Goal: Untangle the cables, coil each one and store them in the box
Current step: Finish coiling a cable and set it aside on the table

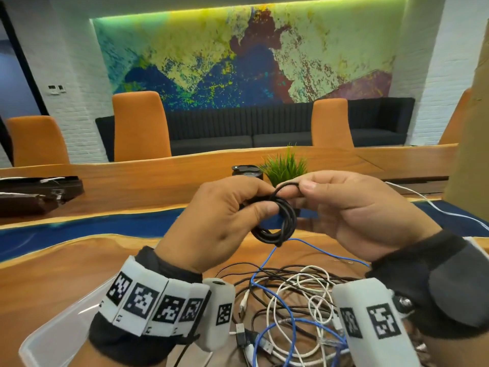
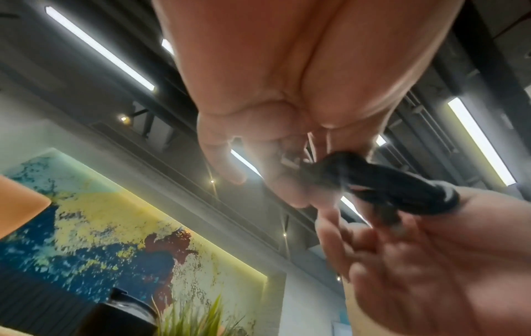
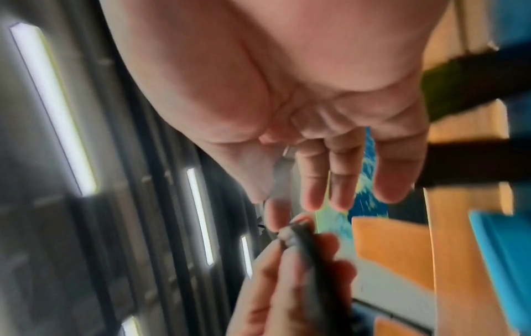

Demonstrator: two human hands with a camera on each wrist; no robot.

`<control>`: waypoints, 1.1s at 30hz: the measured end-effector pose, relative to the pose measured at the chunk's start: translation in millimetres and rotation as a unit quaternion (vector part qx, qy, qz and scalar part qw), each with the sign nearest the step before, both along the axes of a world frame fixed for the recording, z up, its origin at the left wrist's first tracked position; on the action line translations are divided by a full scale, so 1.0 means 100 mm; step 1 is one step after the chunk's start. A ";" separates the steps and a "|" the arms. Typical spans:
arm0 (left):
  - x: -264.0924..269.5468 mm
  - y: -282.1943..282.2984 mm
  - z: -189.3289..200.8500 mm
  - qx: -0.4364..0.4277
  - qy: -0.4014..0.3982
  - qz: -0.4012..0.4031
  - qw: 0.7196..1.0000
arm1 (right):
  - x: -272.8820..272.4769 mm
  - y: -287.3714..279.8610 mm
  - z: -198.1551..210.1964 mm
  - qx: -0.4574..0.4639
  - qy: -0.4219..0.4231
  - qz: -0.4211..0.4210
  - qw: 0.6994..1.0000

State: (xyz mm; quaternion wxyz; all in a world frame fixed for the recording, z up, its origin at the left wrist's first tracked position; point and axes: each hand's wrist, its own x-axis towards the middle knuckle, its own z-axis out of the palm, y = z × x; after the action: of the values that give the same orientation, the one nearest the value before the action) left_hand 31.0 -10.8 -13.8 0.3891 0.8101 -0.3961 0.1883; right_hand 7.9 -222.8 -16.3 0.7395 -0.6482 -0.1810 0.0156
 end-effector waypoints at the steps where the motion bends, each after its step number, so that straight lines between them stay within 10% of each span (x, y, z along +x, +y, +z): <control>1: 0.01 0.02 0.01 -0.022 0.018 -0.013 1.000 | 0.00 0.00 0.01 -0.065 -0.046 -0.045 0.996; 6: 0.02 -0.01 -0.02 -0.090 0.061 -0.064 0.992 | -0.03 0.06 0.02 -0.229 -0.207 -0.170 0.936; 12: 0.04 -0.07 -0.07 -0.123 -0.004 -0.053 0.991 | 0.00 0.20 -0.04 -0.025 -0.016 -0.094 0.995; 19: 0.07 -0.14 -0.15 -0.155 -0.077 -0.063 0.983 | -0.03 0.17 0.01 0.112 0.183 0.029 0.976; 33: 0.05 -0.11 -0.12 -0.114 -0.117 -0.009 0.987 | -0.13 0.33 -0.02 -0.006 0.069 0.004 0.998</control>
State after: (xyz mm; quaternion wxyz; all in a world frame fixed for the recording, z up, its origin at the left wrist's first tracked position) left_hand 36.2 -21.5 -25.5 0.4314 0.7297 -0.4217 0.3220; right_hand -4.9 -189.8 -18.0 0.7460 -0.6495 -0.1318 0.0648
